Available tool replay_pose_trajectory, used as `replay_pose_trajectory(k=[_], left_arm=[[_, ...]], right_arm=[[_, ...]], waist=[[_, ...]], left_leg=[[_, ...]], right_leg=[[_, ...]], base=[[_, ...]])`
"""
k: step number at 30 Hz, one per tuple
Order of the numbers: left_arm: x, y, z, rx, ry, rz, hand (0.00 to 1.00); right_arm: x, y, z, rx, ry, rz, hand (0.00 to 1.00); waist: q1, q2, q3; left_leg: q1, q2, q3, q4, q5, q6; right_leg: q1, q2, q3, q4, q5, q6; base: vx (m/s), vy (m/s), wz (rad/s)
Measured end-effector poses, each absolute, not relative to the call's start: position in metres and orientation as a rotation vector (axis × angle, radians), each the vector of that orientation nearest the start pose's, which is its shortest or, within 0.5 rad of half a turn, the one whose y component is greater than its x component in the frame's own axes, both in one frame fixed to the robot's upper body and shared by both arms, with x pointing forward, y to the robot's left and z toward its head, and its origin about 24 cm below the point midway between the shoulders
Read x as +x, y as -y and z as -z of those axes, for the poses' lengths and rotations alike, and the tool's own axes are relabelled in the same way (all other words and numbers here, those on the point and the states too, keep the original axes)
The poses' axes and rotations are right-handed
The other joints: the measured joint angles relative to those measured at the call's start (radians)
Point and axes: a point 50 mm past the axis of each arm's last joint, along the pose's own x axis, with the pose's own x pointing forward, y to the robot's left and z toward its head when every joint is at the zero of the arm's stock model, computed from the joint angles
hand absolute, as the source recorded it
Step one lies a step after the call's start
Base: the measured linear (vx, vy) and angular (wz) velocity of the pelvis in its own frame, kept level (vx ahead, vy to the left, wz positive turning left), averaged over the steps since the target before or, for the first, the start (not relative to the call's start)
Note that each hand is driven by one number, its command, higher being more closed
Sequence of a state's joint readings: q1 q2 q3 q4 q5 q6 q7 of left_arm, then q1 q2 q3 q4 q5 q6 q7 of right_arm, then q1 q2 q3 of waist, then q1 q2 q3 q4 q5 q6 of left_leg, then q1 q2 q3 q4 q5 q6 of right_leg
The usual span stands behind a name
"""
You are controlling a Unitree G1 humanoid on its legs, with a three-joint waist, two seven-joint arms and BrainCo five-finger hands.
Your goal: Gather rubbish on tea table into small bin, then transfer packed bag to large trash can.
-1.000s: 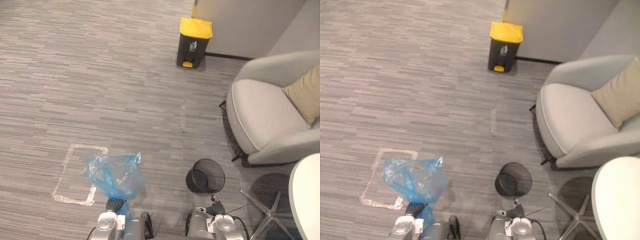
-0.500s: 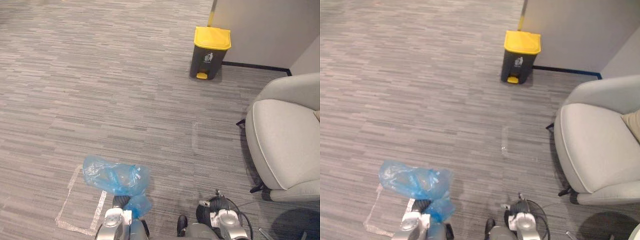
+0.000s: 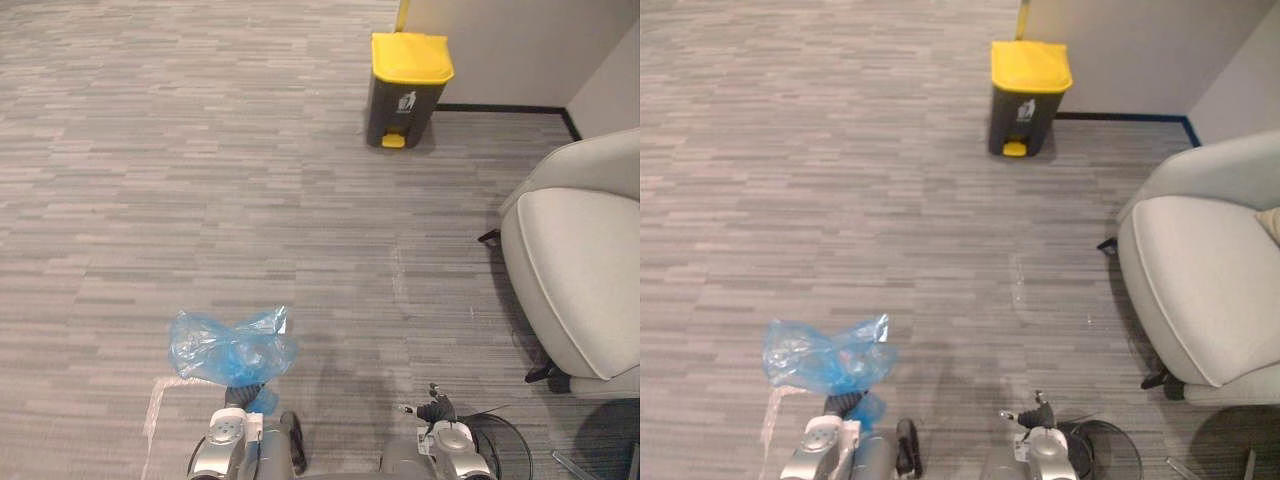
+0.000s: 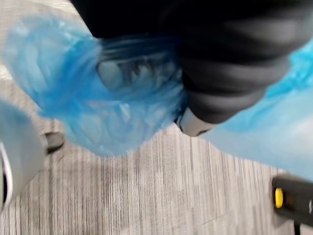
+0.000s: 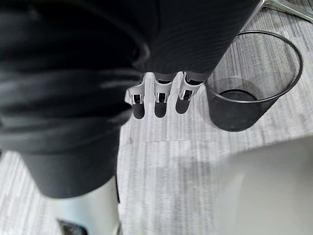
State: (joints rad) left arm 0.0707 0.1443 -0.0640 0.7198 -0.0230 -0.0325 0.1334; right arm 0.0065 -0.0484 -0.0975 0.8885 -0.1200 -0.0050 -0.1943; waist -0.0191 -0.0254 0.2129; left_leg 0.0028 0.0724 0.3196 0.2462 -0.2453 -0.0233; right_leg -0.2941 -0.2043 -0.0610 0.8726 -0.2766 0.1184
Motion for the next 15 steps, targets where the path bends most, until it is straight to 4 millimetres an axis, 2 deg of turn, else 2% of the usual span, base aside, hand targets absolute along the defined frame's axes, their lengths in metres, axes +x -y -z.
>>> replay_pose_trajectory(k=[2, 3, 4, 5, 6, 7, 8, 10, 11, 12, 13, 14, 15], left_arm=[[0.171, -0.199, 0.113, 0.188, -0.734, -0.142, 1.00], [0.173, -0.198, 0.112, 0.187, -0.727, -0.142, 1.00], [0.174, -0.198, 0.112, 0.187, -0.726, -0.142, 1.00], [0.172, -0.202, 0.112, 0.196, -0.728, -0.147, 1.00], [0.171, -0.193, 0.117, 0.174, -0.752, -0.137, 1.00], [0.171, -0.191, 0.117, 0.169, -0.753, -0.133, 1.00], [0.175, -0.189, 0.116, 0.166, -0.743, -0.127, 1.00], [0.179, -0.185, 0.115, 0.163, -0.733, -0.116, 1.00], [0.181, -0.182, 0.114, 0.155, -0.726, -0.113, 1.00], [0.182, -0.177, 0.114, 0.139, -0.721, -0.107, 1.00], [0.183, -0.177, 0.114, 0.139, -0.721, -0.107, 1.00], [0.180, -0.170, 0.114, 0.116, -0.716, -0.101, 1.00], [0.180, -0.168, 0.112, 0.106, -0.707, -0.099, 1.00]], right_arm=[[0.165, 0.192, 0.130, -0.228, -0.852, 0.217, 0.00], [0.170, 0.193, 0.128, -0.236, -0.839, 0.213, 0.00], [0.172, 0.193, 0.127, -0.238, -0.834, 0.213, 0.00], [0.169, 0.194, 0.128, -0.249, -0.842, 0.207, 0.00], [0.171, 0.200, 0.127, -0.272, -0.839, 0.211, 0.00], [0.173, 0.202, 0.126, -0.287, -0.836, 0.211, 0.00], [0.175, 0.203, 0.125, -0.290, -0.834, 0.219, 0.00], [0.170, 0.208, 0.127, -0.289, -0.852, 0.235, 0.00], [0.168, 0.209, 0.128, -0.284, -0.859, 0.243, 0.00], [0.162, 0.211, 0.130, -0.281, -0.873, 0.252, 0.00], [0.162, 0.211, 0.130, -0.281, -0.874, 0.252, 0.00], [0.155, 0.209, 0.133, -0.274, -0.889, 0.250, 0.00], [0.153, 0.207, 0.133, -0.267, -0.888, 0.252, 0.00]], waist=[[-0.011, 0.017, 0.009], [-0.018, 0.020, 0.013], [-0.025, 0.018, 0.012], [-0.034, -0.005, 0.003], [-0.034, 0.036, 0.017], [-0.030, 0.044, 0.014], [-0.037, 0.045, 0.022], [-0.043, 0.047, 0.021], [-0.048, 0.047, 0.021], [-0.049, 0.051, 0.025], [-0.049, 0.051, 0.025], [-0.039, 0.053, 0.026], [-0.026, 0.051, 0.027]], left_leg=[[0.050, 0.023, 0.001, -0.041, 0.001, -0.002], [0.074, 0.035, 0.000, -0.062, 0.000, -0.004], [0.090, 0.041, -0.001, -0.075, -0.002, -0.014], [0.124, 0.026, -0.006, -0.094, -0.012, -0.053], [0.157, 0.061, -0.033, -0.113, -0.025, -0.083], [0.155, 0.068, -0.048, -0.128, -0.012, -0.072], [0.170, 0.070, -0.079, -0.129, 0.017, -0.081], [0.164, 0.082, -0.104, -0.061, 0.030, -0.096], [0.132, 0.097, -0.126, 0.035, 0.029, -0.101], [0.057, 0.129, -0.157, 0.239, 0.063, -0.155], [0.055, 0.130, -0.157, 0.247, 0.065, -0.156], [-0.064, 0.192, -0.167, 0.545, 0.105, -0.182], [-0.127, 0.213, -0.148, 0.650, 0.060, -0.142]], right_leg=[[-0.075, 0.049, -0.082, -0.096, -0.018, -0.047], [-0.110, 0.074, -0.112, -0.204, 0.003, -0.071], [-0.122, 0.087, -0.123, -0.306, 0.041, -0.079], [-0.105, 0.092, -0.128, -0.513, 0.208, -0.089], [-0.070, 0.124, -0.154, -0.526, 0.270, -0.149], [-0.072, 0.140, -0.148, -0.527, 0.257, -0.155], [-0.074, 0.143, -0.150, -0.483, 0.204, -0.163], [-0.058, 0.139, -0.163, -0.436, 0.141, -0.173], [-0.032, 0.138, -0.177, -0.445, 0.121, -0.175], [0.038, 0.145, -0.196, -0.486, 0.107, -0.173], [0.040, 0.145, -0.197, -0.488, 0.107, -0.173], [0.151, 0.162, -0.208, -0.561, 0.094, -0.185], [0.210, 0.168, -0.207, -0.596, 0.079, -0.194]], base=[[0.43, -0.139, 0.00], [0.38, -0.164, 0.14], [0.42, -0.194, 0.27], [0.46, -0.169, 0.21], [0.46, -0.155, 0.03], [0.41, -0.135, -0.11], [0.37, -0.165, -0.06], [0.33, -0.151, 0.16], [0.33, -0.144, 0.38], [0.33, -0.136, 0.33], [0.43, -0.111, 0.37], [0.37, -0.022, 0.11], [0.38, 0.003, 0.09]])
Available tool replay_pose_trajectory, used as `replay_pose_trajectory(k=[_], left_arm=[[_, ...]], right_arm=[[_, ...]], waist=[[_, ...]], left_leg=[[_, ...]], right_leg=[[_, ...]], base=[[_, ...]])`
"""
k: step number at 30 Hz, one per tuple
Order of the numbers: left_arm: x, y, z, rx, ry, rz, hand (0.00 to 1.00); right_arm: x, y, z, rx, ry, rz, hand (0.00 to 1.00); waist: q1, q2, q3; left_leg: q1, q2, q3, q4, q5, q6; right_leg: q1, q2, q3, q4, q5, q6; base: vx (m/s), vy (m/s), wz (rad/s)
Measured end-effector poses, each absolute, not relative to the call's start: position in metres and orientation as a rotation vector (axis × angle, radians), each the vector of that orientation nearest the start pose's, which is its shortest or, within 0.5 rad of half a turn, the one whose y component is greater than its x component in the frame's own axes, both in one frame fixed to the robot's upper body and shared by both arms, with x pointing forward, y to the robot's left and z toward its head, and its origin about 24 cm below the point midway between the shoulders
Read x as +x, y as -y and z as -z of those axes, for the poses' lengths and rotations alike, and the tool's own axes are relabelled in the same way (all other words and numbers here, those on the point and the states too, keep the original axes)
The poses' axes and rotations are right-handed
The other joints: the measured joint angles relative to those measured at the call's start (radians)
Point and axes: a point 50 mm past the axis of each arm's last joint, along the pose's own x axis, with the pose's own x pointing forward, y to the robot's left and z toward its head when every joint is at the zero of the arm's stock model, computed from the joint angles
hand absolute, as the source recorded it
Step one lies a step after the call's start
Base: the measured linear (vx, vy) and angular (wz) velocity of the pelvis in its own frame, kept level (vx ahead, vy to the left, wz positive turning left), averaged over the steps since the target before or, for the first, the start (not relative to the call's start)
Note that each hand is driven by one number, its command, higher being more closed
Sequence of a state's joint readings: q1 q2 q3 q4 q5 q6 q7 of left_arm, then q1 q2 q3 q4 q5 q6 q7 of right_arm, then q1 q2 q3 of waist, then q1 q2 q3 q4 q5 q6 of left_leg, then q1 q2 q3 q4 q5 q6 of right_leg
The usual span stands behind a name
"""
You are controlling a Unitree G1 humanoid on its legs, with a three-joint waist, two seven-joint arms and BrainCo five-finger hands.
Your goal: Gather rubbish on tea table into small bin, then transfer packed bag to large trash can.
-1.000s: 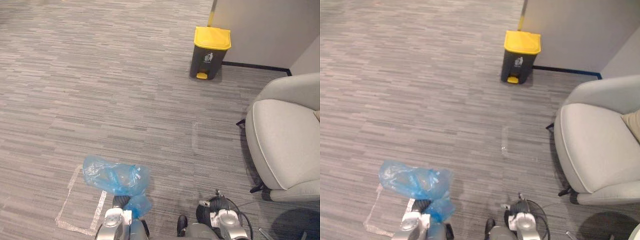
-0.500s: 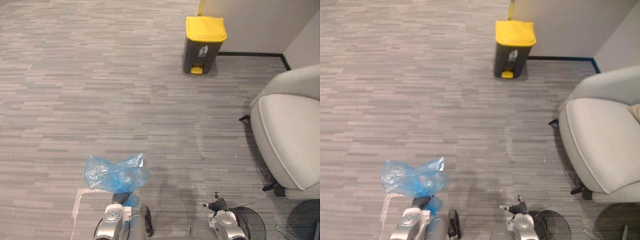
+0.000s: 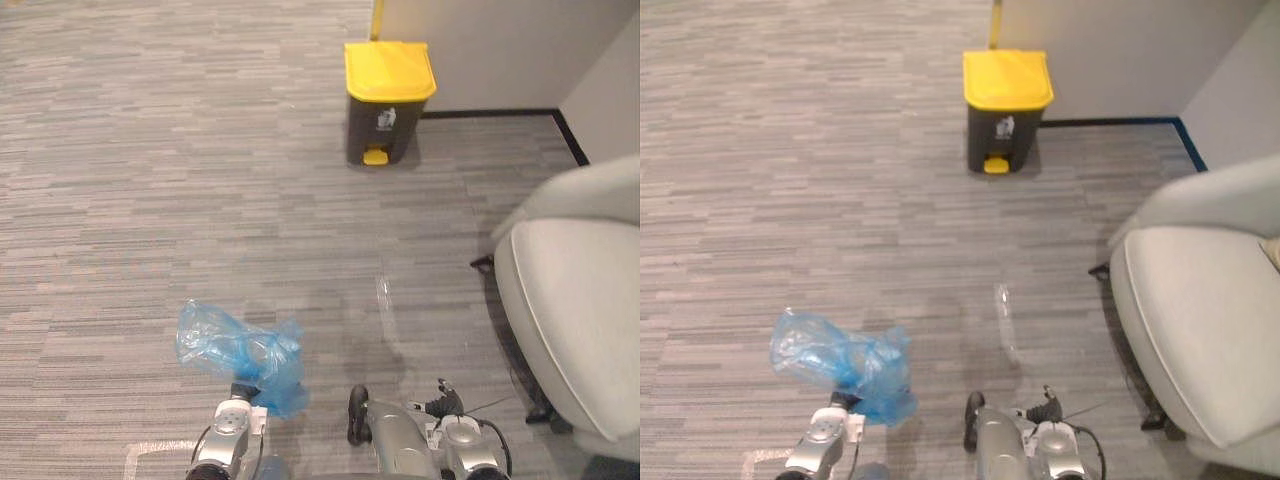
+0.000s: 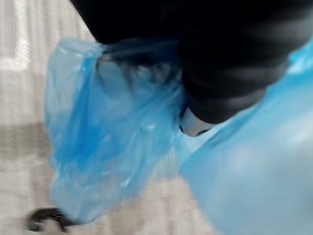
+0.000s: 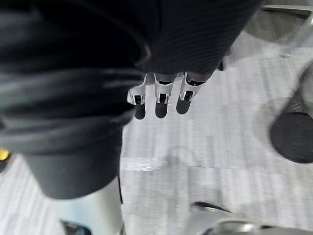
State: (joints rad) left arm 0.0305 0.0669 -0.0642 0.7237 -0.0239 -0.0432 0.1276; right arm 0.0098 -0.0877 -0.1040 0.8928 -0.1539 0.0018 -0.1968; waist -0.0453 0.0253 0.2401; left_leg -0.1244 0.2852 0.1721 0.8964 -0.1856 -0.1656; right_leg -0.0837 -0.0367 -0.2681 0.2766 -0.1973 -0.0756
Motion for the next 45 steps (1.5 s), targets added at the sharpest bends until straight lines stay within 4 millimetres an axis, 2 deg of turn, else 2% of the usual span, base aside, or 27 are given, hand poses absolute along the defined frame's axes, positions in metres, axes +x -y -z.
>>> replay_pose_trajectory(k=[2, 3, 5, 6, 8, 9, 10, 13, 15, 16, 18, 20, 22, 24, 25, 26, 28, 31, 33, 34, 36, 39, 41, 42, 43, 44, 45], left_arm=[[0.177, -0.167, 0.113, 0.100, -0.714, -0.098, 1.00], [0.176, -0.167, 0.114, 0.099, -0.718, -0.098, 1.00], [0.176, -0.167, 0.114, 0.100, -0.719, -0.097, 1.00], [0.175, -0.167, 0.115, 0.100, -0.723, -0.097, 1.00], [0.170, -0.165, 0.118, 0.094, -0.742, -0.099, 1.00], [0.167, -0.170, 0.121, 0.108, -0.764, -0.106, 1.00], [0.170, -0.174, 0.119, 0.119, -0.753, -0.112, 1.00], [0.172, -0.176, 0.118, 0.124, -0.749, -0.112, 1.00], [0.165, -0.177, 0.121, 0.133, -0.766, -0.108, 1.00], [0.163, -0.179, 0.121, 0.143, -0.771, -0.106, 1.00], [0.162, -0.185, 0.121, 0.178, -0.774, -0.096, 1.00], [0.170, -0.187, 0.117, 0.187, -0.752, -0.102, 1.00], [0.175, -0.186, 0.115, 0.187, -0.738, -0.099, 1.00], [0.172, -0.191, 0.116, 0.200, -0.744, -0.104, 1.00], [0.169, -0.193, 0.117, 0.204, -0.755, -0.106, 1.00], [0.168, -0.186, 0.121, 0.184, -0.773, -0.100, 1.00], [0.173, -0.180, 0.120, 0.173, -0.761, -0.087, 1.00], [0.176, -0.168, 0.120, 0.143, -0.757, -0.068, 1.00], [0.173, -0.162, 0.122, 0.123, -0.765, -0.060, 1.00], [0.171, -0.159, 0.122, 0.111, -0.769, -0.050, 1.00], [0.173, -0.159, 0.122, 0.108, -0.765, -0.047, 1.00], [0.172, -0.158, 0.122, 0.108, -0.766, -0.046, 1.00], [0.170, -0.157, 0.123, 0.102, -0.773, -0.045, 1.00], [0.166, -0.158, 0.125, 0.103, -0.786, -0.048, 1.00], [0.163, -0.159, 0.127, 0.104, -0.795, -0.052, 1.00], [0.159, -0.164, 0.128, 0.118, -0.805, -0.059, 1.00], [0.160, -0.167, 0.127, 0.127, -0.805, -0.060, 1.00]], right_arm=[[0.153, 0.207, 0.132, -0.254, -0.880, 0.262, 0.00], [0.154, 0.206, 0.132, -0.249, -0.880, 0.264, 0.00], [0.154, 0.206, 0.132, -0.244, -0.885, 0.267, 0.00], [0.154, 0.208, 0.132, -0.240, -0.889, 0.279, 0.00], [0.148, 0.216, 0.134, -0.245, -0.908, 0.305, 0.00], [0.147, 0.207, 0.138, -0.229, -0.931, 0.284, 0.00], [0.144, 0.202, 0.139, -0.217, -0.936, 0.279, 0.00], [0.146, 0.201, 0.139, -0.216, -0.930, 0.274, 0.00], [0.146, 0.197, 0.139, -0.220, -0.932, 0.256, 0.00], [0.147, 0.195, 0.139, -0.206, -0.923, 0.256, 0.00], [0.157, 0.195, 0.135, -0.221, -0.891, 0.245, 0.00], [0.165, 0.197, 0.131, -0.245, -0.870, 0.229, 0.00], [0.175, 0.199, 0.126, -0.262, -0.835, 0.222, 0.00], [0.178, 0.199, 0.124, -0.283, -0.825, 0.207, 0.00], [0.174, 0.200, 0.126, -0.278, -0.834, 0.209, 0.00], [0.181, 0.206, 0.122, -0.301, -0.822, 0.218, 0.00], [0.177, 0.211, 0.123, -0.309, -0.834, 0.226, 0.00], [0.160, 0.217, 0.133, -0.295, -0.909, 0.257, 0.00], [0.150, 0.218, 0.136, -0.289, -0.933, 0.266, 0.00], [0.146, 0.218, 0.137, -0.284, -0.941, 0.269, 0.00], [0.149, 0.217, 0.137, -0.279, -0.935, 0.273, 0.00], [0.149, 0.214, 0.137, -0.239, -0.936, 0.299, 0.00], [0.144, 0.215, 0.139, -0.242, -0.952, 0.303, 0.00], [0.141, 0.218, 0.140, -0.250, -0.959, 0.305, 0.00], [0.140, 0.217, 0.140, -0.251, -0.961, 0.302, 0.00], [0.140, 0.209, 0.142, -0.241, -0.962, 0.280, 0.00], [0.138, 0.205, 0.143, -0.233, -0.970, 0.277, 0.00]], waist=[[0.011, -0.003, 0.000], [0.020, -0.006, 0.001], [0.041, -0.012, 0.004], [0.045, -0.016, 0.006], [0.048, 0.016, -0.006], [0.049, -0.022, -0.012], [0.045, -0.045, -0.021], [0.054, -0.052, -0.024], [0.048, -0.050, -0.024], [0.043, -0.050, -0.025], [0.025, -0.044, -0.022], [0.021, -0.030, -0.014], [0.020, 0.011, 0.007], [0.002, -0.013, -0.004], [-0.006, -0.025, -0.008], [0.005, 0.021, -0.011], [-0.008, 0.019, -0.012], [-0.010, 0.023, -0.008], [0.002, 0.019, -0.008], [0.011, 0.011, -0.007], [0.031, 0.007, -0.008], [0.045, -0.007, 0.000], [0.047, -0.001, -0.002], [0.052, 0.021, -0.014], [0.055, 0.020, -0.021], [0.052, -0.014, -0.034], [0.051, -0.042, -0.043]], left_leg=[[-0.084, 0.001, 0.037, 0.008, -0.047, 0.039], [-0.127, -0.012, 0.061, -0.066, -0.061, 0.063], [-0.176, -0.072, 0.062, -0.290, -0.051, 0.070], [-0.186, -0.120, 0.043, -0.455, -0.015, 0.073], [-0.158, -0.158, -0.037, -0.701, 0.219, 0.052], [-0.147, -0.189, -0.016, -0.678, 0.202, 0.091], [-0.156, -0.214, -0.011, -0.650, 0.148, 0.101], [-0.126, -0.230, 0.059, -0.576, 0.023, 0.134], [-0.044, -0.239, 0.105, -0.602, -0.023, 0.144], [-0.012, -0.242, 0.116, -0.612, -0.033, 0.151], [0.076, -0.242, 0.130, -0.648, -0.052, 0.150], [0.152, -0.220, 0.144, -0.693, -0.053, 0.148], [0.208, -0.179, 0.150, -0.721, -0.053, 0.148], [0.273, -0.188, 0.147, -0.754, -0.063, 0.115], [0.295, -0.193, 0.140, -0.754, -0.081, 0.083], [0.312, -0.144, 0.140, -0.744, -0.090, 0.060], [0.288, -0.131, 0.107, -0.663, -0.055, 0.029], [0.175, -0.062, 0.056, -0.301, 0.009, -0.055], [0.112, -0.035, 0.077, -0.134, -0.050, -0.032], [0.052, -0.035, 0.114, -0.092, -0.080, 0.013], [-0.041, -0.048, 0.138, -0.162, -0.096, 0.043], [-0.112, -0.126, 0.119, -0.466, -0.054, 0.061], [-0.120, -0.165, 0.091, -0.666, 0.042, 0.054], [-0.116, -0.168, 0.071, -0.716, 0.154, 0.064], [-0.110, -0.170, 0.062, -0.713, 0.207, 0.092], [-0.109, -0.203, 0.079, -0.691, 0.177, 0.132], [-0.112, -0.229, 0.095, -0.674, 0.131, 0.141]], right_leg=[[0.061, -0.004, 0.006, -0.041, -0.006, 0.010], [0.086, -0.011, 0.020, -0.058, -0.007, 0.019], [0.111, -0.040, 0.053, -0.075, -0.014, 0.048], [0.126, -0.063, 0.071, -0.084, -0.024, 0.073], [0.164, -0.052, 0.116, -0.109, -0.050, 0.136], [0.173, -0.090, 0.149, -0.110, -0.060, 0.152], [0.172, -0.116, 0.168, -0.102, -0.061, 0.154], [0.078, -0.160, 0.263, 0.130, -0.064, 0.170], [-0.048, -0.187, 0.304, 0.413, -0.013, 0.264], [-0.093, -0.190, 0.297, 0.505, -0.015, 0.267], [-0.189, -0.187, 0.200, 0.652, -0.071, 0.198], [-0.256, -0.156, 0.097, 0.609, -0.116, 0.126], [-0.315, -0.106, 0.012, 0.464, -0.117, 0.099], [-0.330, -0.075, -0.020, 0.124, 0.076, 0.090], [-0.333, -0.074, 0.002, 0.091, 0.188, -0.012], [-0.342, -0.038, -0.006, 0.154, 0.157, -0.024], [-0.328, -0.041, -0.019, 0.191, 0.067, -0.019], [-0.190, -0.027, -0.039, 0.124, 0.014, -0.026], [-0.084, -0.016, -0.042, 0.054, 0.009, -0.030], [-0.015, -0.016, -0.038, 0.003, 0.007, -0.026], [0.025, -0.017, -0.017, -0.039, 0.007, -0.017], [0.093, -0.048, 0.007, -0.097, 0.008, 0.027], [0.140, -0.051, 0.015, -0.136, 0.003, 0.067], [0.154, -0.044, 0.036, -0.143, -0.014, 0.100], [0.158, -0.044, 0.052, -0.142, -0.025, 0.116], [0.168, -0.077, 0.077, -0.139, -0.040, 0.142], [0.161, -0.112, 0.084, -0.114, -0.058, 0.165]], base=[[0.34, 0.039, -0.15], [0.34, 0.079, -0.32], [0.36, 0.164, -0.44], [0.46, 0.262, -0.46], [0.50, 0.320, -0.50], [0.41, 0.258, -0.33], [0.38, 0.214, -0.17], [0.37, 0.236, -0.53], [0.38, 0.186, -0.68], [0.40, 0.121, -0.48], [0.43, 0.048, -0.23], [0.46, -0.058, -0.13], [0.53, -0.129, -0.11], [0.57, -0.159, 0.20], [0.46, -0.127, -0.12], [0.54, -0.153, -0.11], [0.53, -0.205, 0.03], [0.48, -0.176, 0.20], [0.31, -0.057, 0.04], [0.33, -0.023, -0.09], [0.35, 0.038, -0.30], [0.30, 0.103, -0.22], [0.33, 0.190, -0.21], [0.28, 0.226, -0.43], [0.44, 0.315, -0.43], [0.37, 0.244, -0.28], [0.39, 0.227, -0.17]])
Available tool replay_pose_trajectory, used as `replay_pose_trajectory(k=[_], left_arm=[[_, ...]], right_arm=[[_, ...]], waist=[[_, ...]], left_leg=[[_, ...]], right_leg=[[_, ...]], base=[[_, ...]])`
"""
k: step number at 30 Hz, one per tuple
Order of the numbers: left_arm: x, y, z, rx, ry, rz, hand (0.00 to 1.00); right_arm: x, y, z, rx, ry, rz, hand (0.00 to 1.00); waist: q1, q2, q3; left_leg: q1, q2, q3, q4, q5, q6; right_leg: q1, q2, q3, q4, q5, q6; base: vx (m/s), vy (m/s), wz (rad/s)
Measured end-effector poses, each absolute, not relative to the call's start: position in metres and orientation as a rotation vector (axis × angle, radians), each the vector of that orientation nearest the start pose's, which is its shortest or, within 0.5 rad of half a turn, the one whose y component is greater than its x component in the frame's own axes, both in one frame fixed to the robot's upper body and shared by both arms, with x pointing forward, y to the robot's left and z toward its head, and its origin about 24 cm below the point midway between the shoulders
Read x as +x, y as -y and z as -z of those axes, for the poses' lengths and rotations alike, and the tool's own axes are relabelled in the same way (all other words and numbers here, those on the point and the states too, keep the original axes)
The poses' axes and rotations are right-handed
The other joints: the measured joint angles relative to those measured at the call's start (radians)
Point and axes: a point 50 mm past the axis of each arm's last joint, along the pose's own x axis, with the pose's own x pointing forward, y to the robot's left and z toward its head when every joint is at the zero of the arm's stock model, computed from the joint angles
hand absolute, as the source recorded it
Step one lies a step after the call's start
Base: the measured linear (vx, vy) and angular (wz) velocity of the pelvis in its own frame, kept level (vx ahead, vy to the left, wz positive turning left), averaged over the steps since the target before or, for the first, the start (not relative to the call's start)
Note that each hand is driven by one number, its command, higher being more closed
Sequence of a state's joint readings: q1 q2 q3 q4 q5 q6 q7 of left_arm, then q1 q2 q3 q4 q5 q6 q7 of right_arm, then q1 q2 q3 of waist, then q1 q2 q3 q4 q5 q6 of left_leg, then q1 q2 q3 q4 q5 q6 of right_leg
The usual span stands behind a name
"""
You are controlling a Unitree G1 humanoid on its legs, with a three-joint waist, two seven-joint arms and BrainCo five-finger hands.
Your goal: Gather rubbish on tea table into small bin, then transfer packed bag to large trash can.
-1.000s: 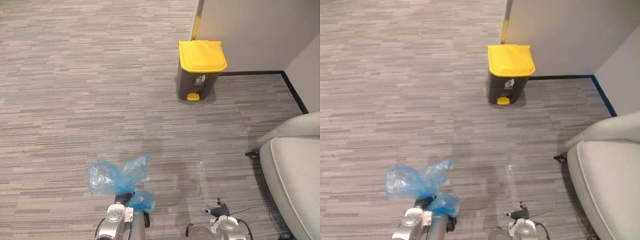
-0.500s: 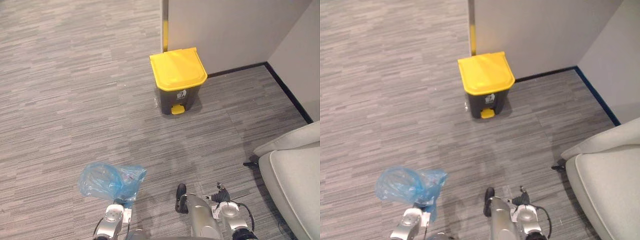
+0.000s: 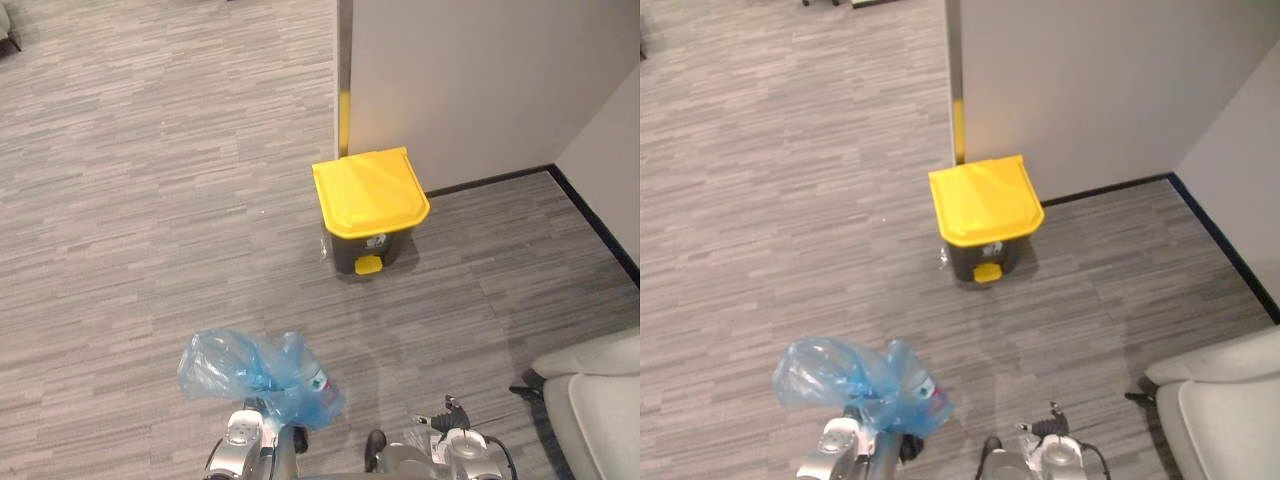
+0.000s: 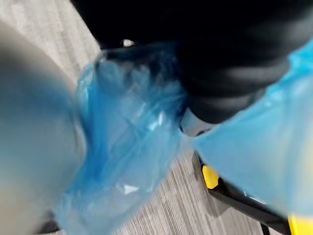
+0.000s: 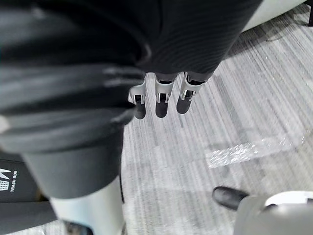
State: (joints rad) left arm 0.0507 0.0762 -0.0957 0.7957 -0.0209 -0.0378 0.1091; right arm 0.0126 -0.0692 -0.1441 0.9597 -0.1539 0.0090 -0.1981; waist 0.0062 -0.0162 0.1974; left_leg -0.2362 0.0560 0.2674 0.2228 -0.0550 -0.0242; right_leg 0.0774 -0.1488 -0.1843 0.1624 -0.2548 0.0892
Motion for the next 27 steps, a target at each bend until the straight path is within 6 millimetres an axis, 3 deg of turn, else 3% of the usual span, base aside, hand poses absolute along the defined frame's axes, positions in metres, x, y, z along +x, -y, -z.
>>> replay_pose_trajectory(k=[1, 3, 5, 6, 7, 9, 11, 12, 14, 15, 17, 20, 23, 25, 27], left_arm=[[0.162, -0.166, 0.127, 0.126, -0.801, -0.059, 1.00], [0.160, -0.168, 0.128, 0.132, -0.806, -0.061, 1.00], [0.158, -0.174, 0.128, 0.148, -0.812, -0.066, 1.00], [0.158, -0.177, 0.128, 0.162, -0.812, -0.066, 1.00], [0.158, -0.182, 0.127, 0.176, -0.811, -0.071, 1.00], [0.164, -0.186, 0.124, 0.190, -0.794, -0.083, 1.00], [0.167, -0.186, 0.123, 0.189, -0.785, -0.094, 1.00], [0.167, -0.187, 0.122, 0.191, -0.784, -0.095, 1.00], [0.166, -0.192, 0.122, 0.203, -0.785, -0.102, 1.00], [0.162, -0.185, 0.127, 0.183, -0.812, -0.101, 1.00], [0.164, -0.180, 0.126, 0.171, -0.803, -0.088, 1.00], [0.171, -0.171, 0.124, 0.151, -0.786, -0.072, 1.00], [0.169, -0.161, 0.126, 0.120, -0.790, -0.049, 1.00], [0.168, -0.157, 0.126, 0.108, -0.792, -0.040, 1.00], [0.168, -0.157, 0.126, 0.107, -0.793, -0.038, 1.00]], right_arm=[[0.137, 0.206, 0.143, -0.233, -0.972, 0.277, 0.00], [0.137, 0.205, 0.143, -0.232, -0.971, 0.274, 0.00], [0.138, 0.202, 0.143, -0.220, -0.968, 0.270, 0.00], [0.142, 0.202, 0.142, -0.225, -0.955, 0.266, 0.00], [0.146, 0.201, 0.140, -0.231, -0.945, 0.258, 0.00], [0.156, 0.201, 0.137, -0.252, -0.917, 0.234, 0.00], [0.165, 0.202, 0.133, -0.257, -0.888, 0.232, 0.00], [0.168, 0.202, 0.131, -0.260, -0.880, 0.231, 0.00], [0.165, 0.201, 0.133, -0.267, -0.891, 0.221, 0.00], [0.167, 0.206, 0.131, -0.281, -0.887, 0.229, 0.00], [0.168, 0.212, 0.130, -0.292, -0.884, 0.243, 0.00], [0.153, 0.220, 0.136, -0.287, -0.935, 0.272, 0.00], [0.134, 0.223, 0.142, -0.276, -0.980, 0.296, 0.00], [0.133, 0.224, 0.141, -0.267, -0.979, 0.308, 0.00], [0.134, 0.224, 0.141, -0.253, -0.976, 0.317, 0.00]], waist=[[0.001, -0.006, -0.002], [0.001, -0.004, -0.002], [0.000, -0.006, -0.002], [-0.012, -0.006, -0.002], [-0.014, -0.001, 0.000], [-0.018, 0.017, 0.011], [-0.021, 0.042, 0.026], [-0.025, 0.043, 0.030], [-0.027, 0.010, 0.028], [-0.024, 0.046, 0.033], [-0.028, 0.052, 0.030], [-0.052, 0.055, 0.030], [-0.043, 0.049, 0.030], [-0.038, 0.050, 0.025], [-0.026, 0.049, 0.024]], left_leg=[[0.001, -0.011, 0.007, 0.013, -0.023, 0.006], [0.057, -0.029, 0.036, 0.018, -0.074, 0.016], [0.115, -0.036, 0.051, 0.017, -0.099, 0.036], [0.158, -0.043, 0.050, 0.010, -0.116, 0.045], [0.199, -0.046, 0.048, -0.010, -0.119, 0.047], [0.252, -0.028, 0.042, -0.050, -0.119, 0.046], [0.285, 0.002, 0.035, -0.066, -0.119, 0.046], [0.306, 0.012, 0.027, -0.070, -0.121, 0.043], [0.348, -0.004, 0.020, -0.071, -0.150, -0.009], [0.363, 0.030, -0.005, -0.071, -0.177, -0.048], [0.361, 0.046, -0.033, -0.071, -0.165, -0.058], [0.347, 0.076, -0.068, 0.002, -0.145, -0.084], [0.241, 0.140, -0.045, 0.338, -0.141, -0.123], [0.195, 0.146, -0.021, 0.350, -0.175, -0.097], [0.151, 0.130, -0.006, 0.237, -0.189, -0.080]], right_leg=[[-0.018, -0.017, 0.011, 0.043, -0.007, 0.011], [-0.110, -0.054, 0.076, 0.294, -0.003, 0.032], [-0.196, -0.069, 0.129, 0.530, 0.009, 0.080], [-0.244, -0.068, 0.131, 0.658, -0.017, 0.078], [-0.282, -0.062, 0.110, 0.709, -0.043, 0.043], [-0.348, -0.023, 0.052, 0.672, -0.077, -0.016], [-0.401, 0.021, 0.011, 0.539, -0.077, -0.040], [-0.419, 0.033, -0.008, 0.412, -0.036, -0.051], [-0.399, 0.033, 0.001, 0.160, 0.187, -0.074], [-0.391, 0.060, -0.013, 0.192, 0.219, -0.141], [-0.392, 0.072, -0.030, 0.207, 0.173, -0.148], [-0.338, 0.073, -0.084, 0.205, 0.116, -0.159], [-0.179, 0.072, -0.115, 0.093, 0.113, -0.161], [-0.157, 0.071, -0.114, 0.069, 0.113, -0.161], [-0.144, 0.060, -0.091, 0.057, 0.117, -0.155]], base=[[0.37, 0.235, -0.19], [0.42, 0.276, -0.30], [0.36, 0.145, -0.17], [0.38, 0.076, 0.08], [0.38, 0.026, 0.14], [0.38, -0.043, 0.08], [0.33, -0.108, 0.10], [0.36, -0.165, 0.22], [0.38, -0.183, 0.23], [0.36, -0.164, 0.08], [0.35, -0.184, 0.13], [0.25, -0.156, 0.52], [0.21, -0.049, 0.28], [0.15, 0.038, -0.05], [0.16, 0.122, -0.28]])
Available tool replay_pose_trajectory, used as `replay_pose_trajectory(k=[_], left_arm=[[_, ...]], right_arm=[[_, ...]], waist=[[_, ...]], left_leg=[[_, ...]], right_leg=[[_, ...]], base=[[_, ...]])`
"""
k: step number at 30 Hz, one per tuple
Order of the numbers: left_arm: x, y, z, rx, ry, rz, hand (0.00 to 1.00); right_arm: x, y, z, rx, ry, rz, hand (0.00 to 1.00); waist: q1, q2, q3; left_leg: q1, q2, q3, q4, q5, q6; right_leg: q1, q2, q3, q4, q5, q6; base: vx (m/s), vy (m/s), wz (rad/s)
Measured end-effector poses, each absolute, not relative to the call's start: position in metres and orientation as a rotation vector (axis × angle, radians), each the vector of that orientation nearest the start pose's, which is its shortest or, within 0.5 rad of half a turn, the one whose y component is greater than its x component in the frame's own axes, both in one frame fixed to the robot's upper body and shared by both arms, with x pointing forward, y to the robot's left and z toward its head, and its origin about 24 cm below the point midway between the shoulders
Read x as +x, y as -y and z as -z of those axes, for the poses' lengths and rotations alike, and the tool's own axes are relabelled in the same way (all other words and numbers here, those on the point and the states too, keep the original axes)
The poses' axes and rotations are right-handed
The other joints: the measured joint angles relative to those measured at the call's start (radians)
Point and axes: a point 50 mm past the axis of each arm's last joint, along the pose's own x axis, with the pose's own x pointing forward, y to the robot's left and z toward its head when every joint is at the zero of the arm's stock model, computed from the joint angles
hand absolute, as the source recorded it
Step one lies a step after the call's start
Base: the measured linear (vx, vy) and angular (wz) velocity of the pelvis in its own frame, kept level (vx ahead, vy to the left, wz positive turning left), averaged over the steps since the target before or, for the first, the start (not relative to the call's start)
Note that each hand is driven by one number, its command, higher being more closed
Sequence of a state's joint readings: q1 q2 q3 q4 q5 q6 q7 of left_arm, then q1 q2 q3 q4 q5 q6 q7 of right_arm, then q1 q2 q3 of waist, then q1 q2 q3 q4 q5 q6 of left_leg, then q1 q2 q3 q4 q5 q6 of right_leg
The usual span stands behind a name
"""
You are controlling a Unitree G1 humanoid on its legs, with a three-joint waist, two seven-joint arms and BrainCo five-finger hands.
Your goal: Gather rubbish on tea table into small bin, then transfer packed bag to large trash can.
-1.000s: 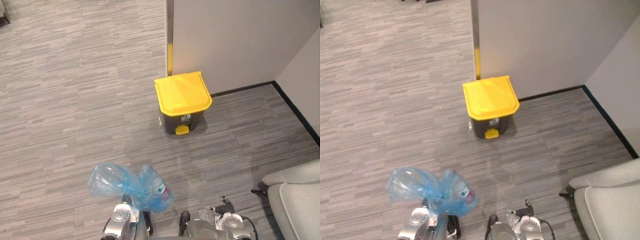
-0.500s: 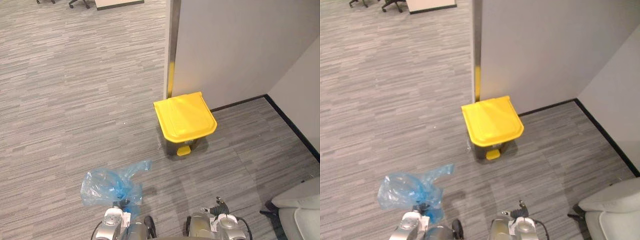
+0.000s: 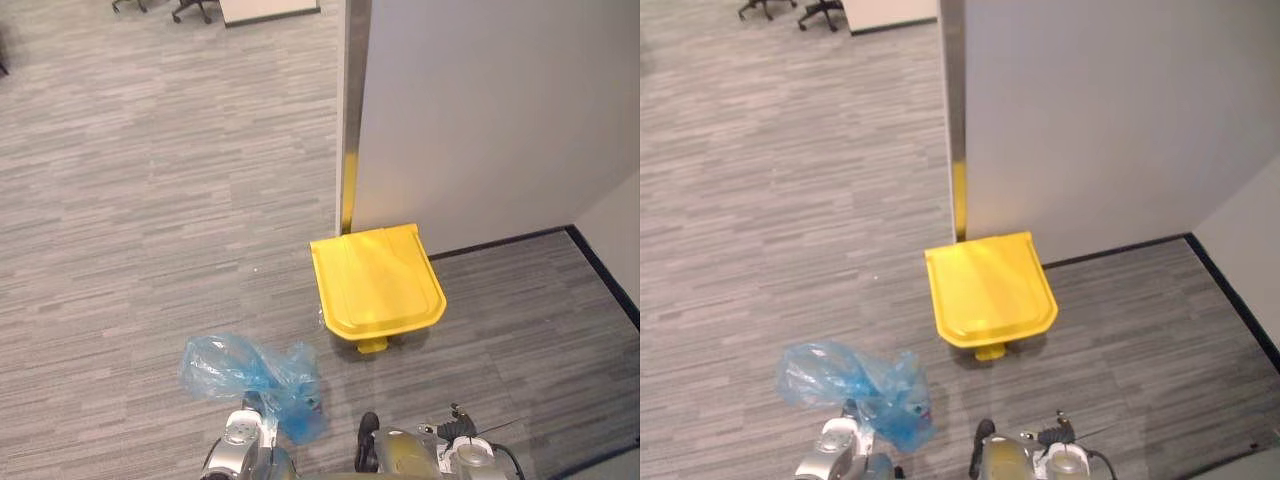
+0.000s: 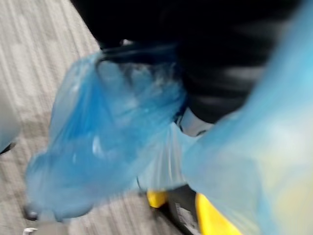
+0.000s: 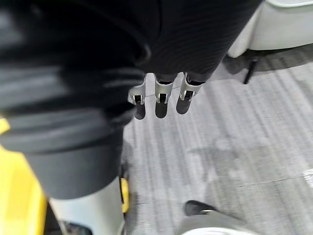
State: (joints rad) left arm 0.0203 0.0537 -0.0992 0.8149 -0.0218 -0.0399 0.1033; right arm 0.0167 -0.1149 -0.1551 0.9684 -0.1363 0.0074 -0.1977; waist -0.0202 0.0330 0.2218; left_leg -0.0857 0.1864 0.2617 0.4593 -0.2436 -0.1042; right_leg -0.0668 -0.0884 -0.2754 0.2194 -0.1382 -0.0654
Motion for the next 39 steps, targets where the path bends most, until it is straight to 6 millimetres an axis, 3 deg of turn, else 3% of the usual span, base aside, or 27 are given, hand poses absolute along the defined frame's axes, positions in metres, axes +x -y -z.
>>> replay_pose_trajectory(k=[2, 3, 4, 7, 10, 19, 22, 25, 26, 27, 28, 29, 30, 32, 33, 34, 38, 39], left_arm=[[0.167, -0.157, 0.127, 0.109, -0.799, -0.037, 1.00], [0.165, -0.159, 0.128, 0.116, -0.808, -0.038, 1.00], [0.162, -0.163, 0.130, 0.130, -0.821, -0.041, 1.00], [0.160, -0.171, 0.130, 0.152, -0.825, -0.047, 1.00], [0.159, -0.174, 0.130, 0.170, -0.829, -0.047, 1.00], [0.150, -0.183, 0.133, 0.197, -0.850, -0.058, 1.00], [0.150, -0.182, 0.133, 0.195, -0.850, -0.058, 1.00], [0.153, -0.181, 0.132, 0.191, -0.844, -0.058, 1.00], [0.153, -0.183, 0.132, 0.196, -0.842, -0.063, 1.00], [0.154, -0.183, 0.131, 0.197, -0.841, -0.064, 1.00], [0.155, -0.184, 0.131, 0.200, -0.840, -0.065, 1.00], [0.156, -0.185, 0.131, 0.202, -0.841, -0.067, 1.00], [0.161, -0.184, 0.130, 0.204, -0.834, -0.066, 1.00], [0.160, -0.184, 0.131, 0.201, -0.837, -0.073, 1.00], [0.164, -0.175, 0.130, 0.179, -0.826, -0.061, 1.00], [0.169, -0.171, 0.128, 0.172, -0.815, -0.056, 1.00], [0.178, -0.169, 0.123, 0.171, -0.778, -0.058, 1.00], [0.182, -0.169, 0.120, 0.170, -0.758, -0.058, 1.00]], right_arm=[[0.133, 0.225, 0.142, -0.254, -0.981, 0.320, 0.00], [0.132, 0.229, 0.141, -0.260, -0.985, 0.328, 0.00], [0.130, 0.224, 0.143, -0.249, -0.991, 0.322, 0.00], [0.127, 0.215, 0.146, -0.226, -1.002, 0.310, 0.00], [0.129, 0.212, 0.146, -0.224, -0.998, 0.300, 0.00], [0.133, 0.209, 0.146, -0.230, -1.003, 0.282, 0.00], [0.139, 0.208, 0.144, -0.243, -0.987, 0.267, 0.00], [0.146, 0.209, 0.142, -0.240, -0.971, 0.270, 0.00], [0.152, 0.208, 0.140, -0.245, -0.955, 0.263, 0.00], [0.150, 0.207, 0.141, -0.244, -0.961, 0.259, 0.00], [0.153, 0.206, 0.140, -0.244, -0.954, 0.259, 0.00], [0.156, 0.206, 0.138, -0.243, -0.943, 0.259, 0.00], [0.157, 0.206, 0.138, -0.244, -0.942, 0.263, 0.00], [0.152, 0.206, 0.140, -0.245, -0.960, 0.264, 0.00], [0.155, 0.210, 0.137, -0.255, -0.946, 0.271, 0.00], [0.159, 0.213, 0.134, -0.251, -0.926, 0.289, 0.00], [0.157, 0.216, 0.132, -0.244, -0.907, 0.308, 0.00], [0.155, 0.217, 0.132, -0.247, -0.907, 0.309, 0.00]], waist=[[0.010, 0.007, -0.004], [0.011, 0.020, -0.012], [0.010, 0.003, -0.028], [0.007, -0.030, -0.044], [0.007, -0.029, -0.048], [0.011, -0.018, -0.053], [0.011, -0.029, -0.046], [0.001, -0.030, -0.032], [-0.005, -0.025, -0.019], [-0.004, -0.036, -0.012], [-0.004, -0.041, -0.008], [-0.003, -0.047, 0.001], [-0.008, -0.064, 0.030], [-0.005, -0.088, 0.048], [0.010, -0.055, 0.074], [0.001, -0.043, 0.090], [0.006, -0.041, 0.096], [0.008, -0.036, 0.083]], left_leg=[[-0.008, -0.026, -0.023, -0.182, 0.065, 0.008], [-0.001, -0.030, -0.037, -0.262, 0.161, -0.002], [0.010, -0.047, -0.027, -0.284, 0.169, 0.005], [0.050, -0.082, 0.005, -0.346, 0.175, 0.015], [0.084, -0.101, 0.032, -0.390, 0.181, 0.025], [0.118, -0.109, 0.074, -0.441, 0.179, 0.030], [0.124, -0.127, 0.101, -0.395, 0.130, 0.051], [0.159, -0.126, 0.101, -0.384, 0.094, 0.075], [0.177, -0.113, 0.096, -0.370, 0.071, 0.077], [0.179, -0.106, 0.080, -0.345, 0.045, 0.080], [0.179, -0.103, 0.075, -0.337, 0.038, 0.078], [0.181, -0.099, 0.065, -0.325, 0.029, 0.073], [0.187, -0.092, 0.044, -0.279, 0.001, 0.060], [0.190, -0.092, 0.029, -0.210, -0.037, 0.026], [0.188, -0.060, 0.012, -0.153, -0.072, 0.000], [0.190, -0.050, -0.001, -0.140, -0.076, -0.001], [0.206, -0.034, -0.054, -0.105, -0.095, -0.001], [0.213, -0.021, -0.072, -0.103, -0.123, -0.018]], right_leg=[[0.000, -0.001, 0.027, 0.001, 0.003, 0.029], [-0.003, 0.015, 0.062, 0.000, -0.002, 0.056], [0.002, 0.005, 0.088, -0.026, 0.017, 0.084], [0.028, -0.016, 0.116, -0.092, 0.042, 0.108], [0.035, -0.024, 0.142, -0.123, 0.055, 0.117], [0.023, -0.011, 0.201, -0.133, 0.065, 0.119], [-0.054, -0.037, 0.246, 0.035, -0.003, 0.153], [-0.138, -0.055, 0.242, 0.227, -0.020, 0.199], [-0.164, -0.050, 0.226, 0.271, -0.035, 0.194], [-0.193, -0.041, 0.217, 0.246, -0.031, 0.190], [-0.208, -0.037, 0.217, 0.226, -0.017, 0.191], [-0.229, -0.032, 0.212, 0.157, 0.030, 0.184], [-0.229, -0.033, 0.175, -0.013, 0.137, 0.174], [-0.172, -0.049, 0.143, -0.063, 0.199, 0.159], [-0.159, -0.029, 0.128, -0.038, 0.254, 0.120], [-0.170, -0.027, 0.120, 0.014, 0.217, 0.107], [-0.200, -0.040, 0.093, 0.212, 0.067, 0.090], [-0.217, -0.041, 0.083, 0.275, 0.016, 0.089]], base=[[0.15, 0.165, -0.47], [0.16, 0.166, -0.40], [0.15, 0.169, -0.38], [0.10, 0.153, -0.22], [0.04, 0.096, -0.25], [0.04, 0.023, -0.22], [0.02, 0.061, -0.35], [-0.01, 0.042, -0.11], [-0.04, 0.036, -0.06], [0.00, 0.000, 0.00], [0.05, -0.009, 0.10], [0.17, -0.070, 0.39], [0.19, -0.095, 0.50], [0.24, -0.151, 0.30], [0.31, -0.180, 0.12], [0.25, -0.134, 0.12], [0.18, -0.131, 0.35], [0.19, -0.092, 0.31]])
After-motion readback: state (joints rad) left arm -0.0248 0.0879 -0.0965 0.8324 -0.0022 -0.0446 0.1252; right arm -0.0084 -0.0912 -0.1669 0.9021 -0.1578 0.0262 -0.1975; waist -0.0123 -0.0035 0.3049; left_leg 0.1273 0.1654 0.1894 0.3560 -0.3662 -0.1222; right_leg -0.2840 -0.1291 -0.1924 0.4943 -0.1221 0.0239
